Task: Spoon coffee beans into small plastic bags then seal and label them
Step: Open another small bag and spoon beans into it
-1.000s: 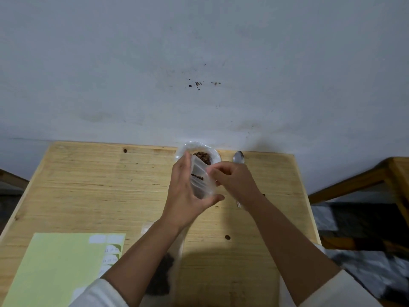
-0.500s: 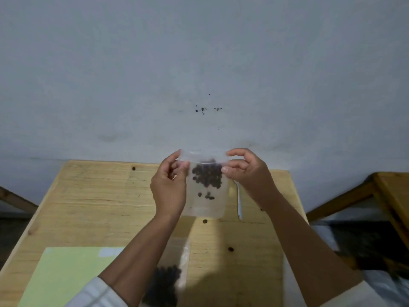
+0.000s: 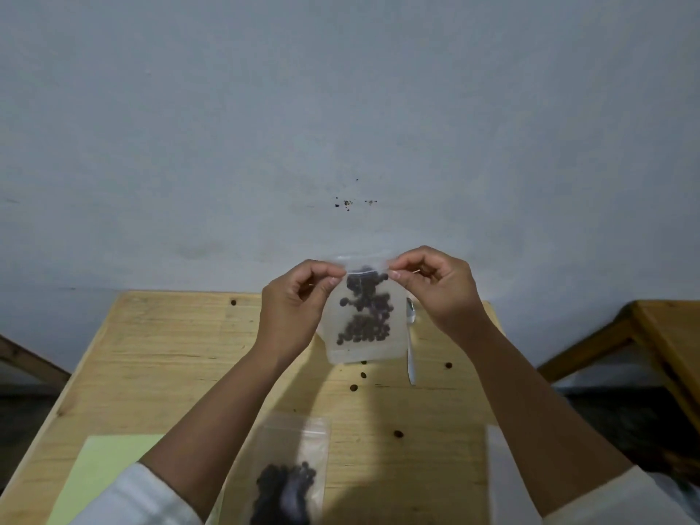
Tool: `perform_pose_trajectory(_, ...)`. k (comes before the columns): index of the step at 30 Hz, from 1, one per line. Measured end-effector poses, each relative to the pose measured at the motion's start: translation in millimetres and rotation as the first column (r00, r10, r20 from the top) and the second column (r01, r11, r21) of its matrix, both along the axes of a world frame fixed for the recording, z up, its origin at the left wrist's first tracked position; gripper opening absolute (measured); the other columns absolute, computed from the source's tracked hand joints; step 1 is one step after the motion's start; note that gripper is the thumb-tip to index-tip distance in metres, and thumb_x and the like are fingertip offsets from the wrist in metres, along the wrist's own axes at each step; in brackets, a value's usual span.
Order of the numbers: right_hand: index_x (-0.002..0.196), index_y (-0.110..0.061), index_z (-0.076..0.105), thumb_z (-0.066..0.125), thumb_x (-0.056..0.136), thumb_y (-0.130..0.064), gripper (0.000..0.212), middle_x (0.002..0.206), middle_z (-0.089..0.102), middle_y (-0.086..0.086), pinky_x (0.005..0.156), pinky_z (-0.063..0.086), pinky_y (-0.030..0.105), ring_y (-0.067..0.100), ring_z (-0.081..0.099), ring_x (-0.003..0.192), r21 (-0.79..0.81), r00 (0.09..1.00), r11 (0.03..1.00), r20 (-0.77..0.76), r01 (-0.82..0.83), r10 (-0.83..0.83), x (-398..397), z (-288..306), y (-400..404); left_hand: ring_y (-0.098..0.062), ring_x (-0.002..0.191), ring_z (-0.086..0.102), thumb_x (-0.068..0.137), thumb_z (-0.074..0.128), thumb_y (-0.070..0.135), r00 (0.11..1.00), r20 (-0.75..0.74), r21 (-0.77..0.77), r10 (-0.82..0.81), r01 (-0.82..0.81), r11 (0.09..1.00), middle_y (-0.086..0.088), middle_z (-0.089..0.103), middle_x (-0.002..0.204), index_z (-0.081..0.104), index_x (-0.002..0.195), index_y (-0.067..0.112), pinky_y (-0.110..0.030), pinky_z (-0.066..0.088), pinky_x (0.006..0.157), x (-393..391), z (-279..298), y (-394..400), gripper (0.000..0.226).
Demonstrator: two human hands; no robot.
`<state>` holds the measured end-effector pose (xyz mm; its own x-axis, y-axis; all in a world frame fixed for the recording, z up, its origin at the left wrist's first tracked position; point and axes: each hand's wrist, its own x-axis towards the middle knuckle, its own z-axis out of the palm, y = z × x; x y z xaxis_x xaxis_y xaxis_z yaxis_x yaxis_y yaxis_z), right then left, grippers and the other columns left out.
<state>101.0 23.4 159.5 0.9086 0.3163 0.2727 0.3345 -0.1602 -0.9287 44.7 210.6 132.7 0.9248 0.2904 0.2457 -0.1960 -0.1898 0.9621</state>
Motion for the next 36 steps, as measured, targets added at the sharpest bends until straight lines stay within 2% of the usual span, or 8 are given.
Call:
perform_pose_trajectory(4,0.080,-0.015,0.068,0.068,0.080,0.003,0.018,0.080,0.070,-0.008,0.076,0.051,0.020,0.006,0.063,0.077,0.019,1.000,1.000,0.014,0.017,-0.017,-0.6,8.4,2.7,-0.009,0.087,0.066,0.086,0.064,0.005,0.999,0.035,-0.002,0.017,-0.017,1.000,0.016,0.071,0.086,0.068,0.082,0.030,-0.024,0.052,0.083,1.4,7.0,3.3,0.026)
perform_pose_trajectory(13,0.075,-0.010,0.068,0.072,0.075,0.005,0.015,0.074,0.069,0.000,0.072,0.052,0.019,0.014,0.060,0.073,0.121,0.996,0.991,-0.082,0.054,-0.044,-3.9,9.9,10.6,-0.007,0.084,0.067,0.086,0.066,0.007,0.998,0.024,-0.004,0.052,-0.052,0.999,0.017,0.072,0.084,0.070,0.082,0.029,-0.020,0.051,0.080,-1.9,10.7,2.7,0.023)
perform_pose_trajectory(19,0.072,-0.009,0.066,0.072,0.075,0.006,0.016,0.072,0.068,0.005,0.070,0.052,0.019,0.016,0.061,0.071,0.178,0.985,0.976,-0.141,0.126,-0.101,-6.4,0.2,18.4,0.001,0.069,0.061,0.085,0.065,0.007,0.994,-0.013,0.026,0.112,-0.112,0.993,0.013,0.070,0.075,0.070,0.079,0.029,-0.009,0.044,0.067,-3.9,12.7,-2.3,0.023)
perform_pose_trajectory(23,0.075,-0.007,0.066,0.071,0.077,0.003,0.011,0.073,0.066,0.001,0.070,0.051,0.019,0.011,0.059,0.070,0.130,0.990,0.991,-0.142,0.041,-0.023,-9.4,-3.6,21.2,-0.006,0.066,0.058,0.085,0.066,0.011,0.994,-0.049,0.047,0.094,-0.092,0.995,0.003,0.069,0.074,0.069,0.081,0.029,-0.014,0.045,0.065,-5.7,10.6,-1.2,0.018)
perform_pose_trajectory(27,0.073,-0.011,0.068,0.075,0.076,-0.005,0.009,0.074,0.068,-0.003,0.069,0.052,0.024,0.011,0.062,0.070,0.045,0.983,0.998,-0.179,0.046,-0.037,-12.3,-10.7,28.5,0.002,0.054,0.050,0.081,0.072,0.019,0.992,-0.100,0.079,0.071,-0.063,0.995,0.022,0.064,0.066,0.068,0.080,0.026,-0.010,0.039,0.057,-7.9,7.6,-6.0,0.009)
perform_pose_trajectory(31,0.069,-0.015,0.067,0.075,0.075,-0.007,0.013,0.068,0.066,-0.009,0.070,0.048,0.022,0.006,0.060,0.068,-0.004,0.975,0.993,-0.188,0.120,-0.118,-15.4,-22.0,38.1,0.005,0.047,0.046,0.083,0.069,0.015,0.987,-0.123,0.117,0.101,-0.087,0.989,0.028,0.056,0.054,0.068,0.081,0.019,-0.006,0.031,0.049,-9.6,4.0,-10.9,0.005)
perform_pose_trajectory(34,0.070,-0.017,0.067,0.073,0.077,-0.007,0.014,0.071,0.065,-0.007,0.071,0.048,0.022,0.005,0.059,0.069,0.029,0.959,0.991,-0.259,0.128,-0.116,-17.6,-24.4,45.2,0.008,0.049,0.048,0.083,0.069,0.015,0.985,-0.136,0.106,0.111,-0.097,0.990,0.024,0.059,0.059,0.068,0.081,0.021,-0.006,0.033,0.053,-9.0,0.9,-8.5,0.006)
perform_pose_trajectory(36,0.077,-0.020,0.068,0.072,0.079,-0.008,0.013,0.077,0.066,-0.007,0.074,0.051,0.026,0.008,0.060,0.074,0.051,0.946,0.996,-0.319,0.075,-0.055,-20.1,-23.4,47.0,0.003,0.055,0.050,0.083,0.070,0.018,0.979,-0.161,0.066,0.123,-0.113,0.991,0.019,0.063,0.067,0.068,0.081,0.025,-0.014,0.042,0.059,-7.1,-2.2,-2.0,0.008)
